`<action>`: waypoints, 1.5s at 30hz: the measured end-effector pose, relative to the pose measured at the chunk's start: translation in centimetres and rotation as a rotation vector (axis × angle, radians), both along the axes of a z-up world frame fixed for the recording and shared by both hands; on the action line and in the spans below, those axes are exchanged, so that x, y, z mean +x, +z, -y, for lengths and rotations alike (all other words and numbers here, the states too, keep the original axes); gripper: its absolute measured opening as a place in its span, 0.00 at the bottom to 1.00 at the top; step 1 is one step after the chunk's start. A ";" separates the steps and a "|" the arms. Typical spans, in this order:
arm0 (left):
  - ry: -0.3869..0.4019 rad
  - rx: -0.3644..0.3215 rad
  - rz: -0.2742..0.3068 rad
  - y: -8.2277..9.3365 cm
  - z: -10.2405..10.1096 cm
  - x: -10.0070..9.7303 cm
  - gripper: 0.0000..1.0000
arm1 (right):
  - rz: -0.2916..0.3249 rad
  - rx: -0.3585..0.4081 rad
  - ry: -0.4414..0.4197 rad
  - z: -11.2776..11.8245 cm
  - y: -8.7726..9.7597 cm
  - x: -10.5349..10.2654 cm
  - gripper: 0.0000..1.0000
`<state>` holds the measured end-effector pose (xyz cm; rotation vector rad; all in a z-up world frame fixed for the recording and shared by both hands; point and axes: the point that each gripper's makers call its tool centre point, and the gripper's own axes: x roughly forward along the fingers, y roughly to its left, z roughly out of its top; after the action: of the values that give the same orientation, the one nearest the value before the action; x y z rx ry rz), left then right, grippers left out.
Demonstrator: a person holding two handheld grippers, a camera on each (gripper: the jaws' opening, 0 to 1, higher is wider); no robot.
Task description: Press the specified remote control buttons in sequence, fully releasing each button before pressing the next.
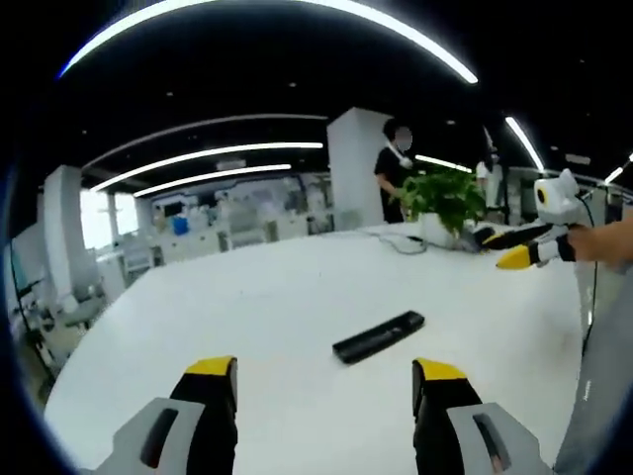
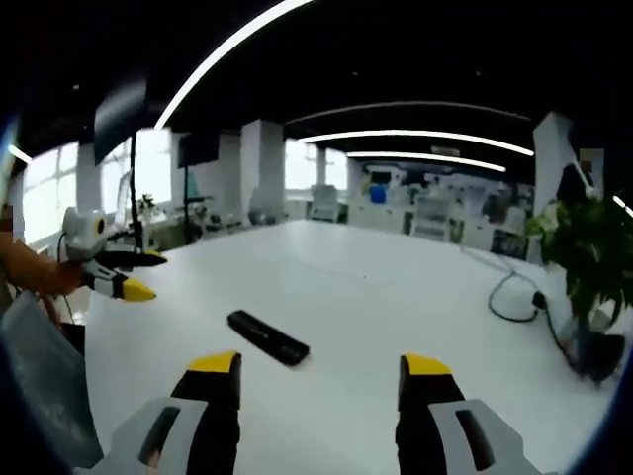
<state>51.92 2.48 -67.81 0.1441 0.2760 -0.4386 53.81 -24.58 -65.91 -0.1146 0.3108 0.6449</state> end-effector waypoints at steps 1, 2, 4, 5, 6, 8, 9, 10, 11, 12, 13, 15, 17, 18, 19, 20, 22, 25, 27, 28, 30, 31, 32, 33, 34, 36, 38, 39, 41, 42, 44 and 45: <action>0.004 -0.008 0.009 0.4 -0.1 -0.4 0.74 | 0.004 0.002 -0.001 0.0 0.2 -0.1 0.62; 0.012 -0.008 0.011 0.7 -0.2 -0.6 0.74 | 0.010 0.003 -0.003 0.0 0.4 -0.4 0.61; 0.025 -0.022 0.023 1.4 -0.5 -1.2 0.74 | 0.028 0.003 -0.003 0.0 1.3 -1.1 0.61; 0.032 -0.028 0.025 1.7 -0.6 -1.4 0.74 | 0.033 0.008 -0.004 0.0 1.5 -1.4 0.61; 0.040 -0.035 0.027 2.0 -0.8 -1.6 0.74 | 0.034 0.011 -0.005 0.0 1.7 -1.7 0.61; 0.051 -0.055 0.026 2.6 -1.0 -2.2 0.74 | 0.041 0.018 -0.005 0.1 2.0 -2.5 0.61; 0.060 -0.060 0.030 3.0 -1.1 -2.6 0.74 | 0.041 0.022 -0.010 0.2 2.0 -3.0 0.61; 0.067 -0.057 0.026 3.1 -1.2 -2.9 0.74 | 0.041 0.025 -0.014 0.3 2.0 -3.3 0.61; 0.075 -0.059 0.023 3.4 -1.4 -3.1 0.74 | 0.039 0.029 -0.018 0.5 2.0 -3.7 0.61; 0.079 -0.068 0.027 3.5 -1.5 -3.3 0.74 | 0.035 0.031 -0.023 0.6 2.0 -3.9 0.61; 0.088 -0.072 0.027 3.7 -1.7 -3.5 0.74 | 0.034 0.031 -0.027 0.7 2.0 -4.3 0.61; 0.102 -0.081 0.034 4.2 -1.6 -4.1 0.74 | 0.040 0.015 -0.041 1.1 2.0 -4.9 0.60; 0.104 -0.080 0.034 4.5 -1.4 -4.7 0.74 | 0.039 0.023 -0.047 1.3 2.3 -5.3 0.60; 0.105 -0.077 0.037 4.7 -1.3 -4.8 0.74 | 0.041 0.036 -0.059 1.4 2.7 -5.5 0.59; 0.107 -0.076 0.036 5.0 -1.4 -5.0 0.74 | 0.042 0.043 -0.063 1.4 3.0 -5.7 0.59; 0.110 -0.083 0.037 5.2 -1.4 -5.2 0.74 | 0.045 0.054 -0.065 1.4 3.3 -5.9 0.59; 0.113 -0.100 0.039 5.7 -1.5 -5.6 0.74 | 0.055 0.064 -0.067 1.3 3.9 -6.3 0.58; 0.129 -0.119 0.041 6.4 -1.5 -6.3 0.74 | 0.077 0.073 -0.066 1.0 4.7 -6.8 0.57; 0.140 -0.133 0.050 6.8 -1.6 -6.8 0.74 | 0.095 0.064 -0.058 0.7 5.1 -7.2 0.57; 0.146 -0.136 0.053 7.0 -1.6 -7.1 0.74 | 0.102 0.066 -0.054 0.5 5.4 -7.3 0.57; 0.152 -0.139 0.060 7.2 -1.4 -7.7 0.74 | 0.114 0.068 -0.052 0.3 5.7 -7.6 0.57; 0.155 -0.140 0.062 7.3 -1.3 -7.9 0.74 | 0.121 0.062 -0.053 0.2 5.8 -7.7 0.57; 0.158 -0.142 0.062 7.2 -1.2 -8.2 0.75 | 0.125 0.058 -0.052 0.2 5.8 -7.8 0.58; 0.162 -0.149 0.061 7.2 -1.1 -8.4 0.75 | 0.131 0.063 -0.054 0.1 6.0 -8.0 0.58; 0.163 -0.152 0.061 7.2 -1.0 -8.6 0.75 | 0.135 0.068 -0.054 0.1 6.1 -8.1 0.58; 0.159 -0.165 0.067 7.1 -0.6 -9.0 0.74 | 0.133 0.078 -0.058 0.1 6.2 -8.3 0.58; 0.152 -0.146 0.065 6.6 -0.2 -9.3 0.74 | 0.134 0.078 -0.068 0.2 6.2 -8.3 0.57; 0.152 -0.140 0.066 6.4 0.1 -9.4 0.73 | 0.134 0.079 -0.075 0.3 6.1 -8.4 0.57; 0.149 -0.152 0.071 6.2 0.6 -9.7 0.73 | 0.130 0.094 -0.090 0.6 6.1 -8.4 0.56; 0.149 -0.154 0.071 6.0 0.7 -9.8 0.73 | 0.130 0.100 -0.097 0.7 6.1 -8.4 0.56; 0.150 -0.160 0.056 5.6 1.0 -9.9 0.72 | 0.127 0.102 -0.106 0.9 5.8 -8.5 0.54; 0.149 -0.160 0.054 5.4 1.1 -10.0 0.72 | 0.125 0.108 -0.107 0.9 5.6 -8.5 0.53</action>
<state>41.92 1.39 -62.40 -0.0215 0.1964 -0.3072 45.29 -25.49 -60.31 -0.0346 0.1599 0.5450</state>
